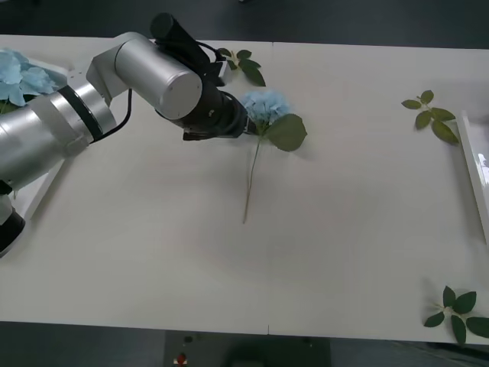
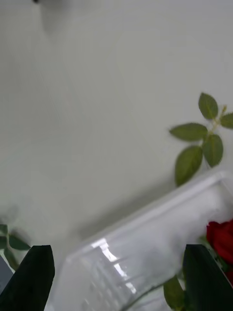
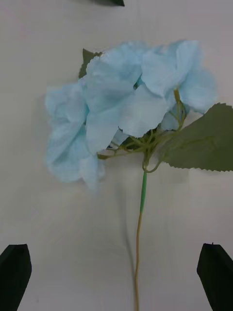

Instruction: Put the red flowers into the right box and the blue flowers into the left box

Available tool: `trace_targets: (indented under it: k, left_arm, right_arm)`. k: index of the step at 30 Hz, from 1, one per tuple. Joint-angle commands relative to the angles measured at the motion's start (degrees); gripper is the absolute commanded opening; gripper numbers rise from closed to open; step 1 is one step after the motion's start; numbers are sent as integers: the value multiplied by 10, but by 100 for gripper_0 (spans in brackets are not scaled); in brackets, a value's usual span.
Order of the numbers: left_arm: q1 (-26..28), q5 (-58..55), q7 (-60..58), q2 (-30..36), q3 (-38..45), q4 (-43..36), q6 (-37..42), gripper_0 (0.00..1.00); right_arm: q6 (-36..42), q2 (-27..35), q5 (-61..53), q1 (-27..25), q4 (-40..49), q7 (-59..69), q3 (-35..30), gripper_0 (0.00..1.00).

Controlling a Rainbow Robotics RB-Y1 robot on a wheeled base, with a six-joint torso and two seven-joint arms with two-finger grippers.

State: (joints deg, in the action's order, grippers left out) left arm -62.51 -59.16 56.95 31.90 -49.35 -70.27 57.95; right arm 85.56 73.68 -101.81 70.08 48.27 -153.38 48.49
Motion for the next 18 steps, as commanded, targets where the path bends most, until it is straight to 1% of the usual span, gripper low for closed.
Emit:
trace_targets:
  k: [1,2,5,9,14,18]
  left_arm:
    - [-47,10,-25,0,-38,3,2,100]
    - [-47,12,-27,-3,-41,5,2,100]
    - [-48,27,-33,-13,-51,15,2,100]
    - [-48,58,-38,-41,-53,48,0,100]
    - [-55,82,-38,-72,-53,92,-4,100]
    - [-58,94,-38,-93,-53,123,-27,100]
  right_arm:
    - [4,-19,-38,-7,-10,-16,-19,77]
    - [4,-23,-41,-12,-11,-16,-25,77]
    - [5,-45,-44,-50,-7,-16,-67,77]
    - [2,-74,-40,-124,9,-16,-129,78]
    - [-5,-100,-45,-197,28,-16,-200,78]
    - [-12,-111,-79,-237,60,-16,-227,77]
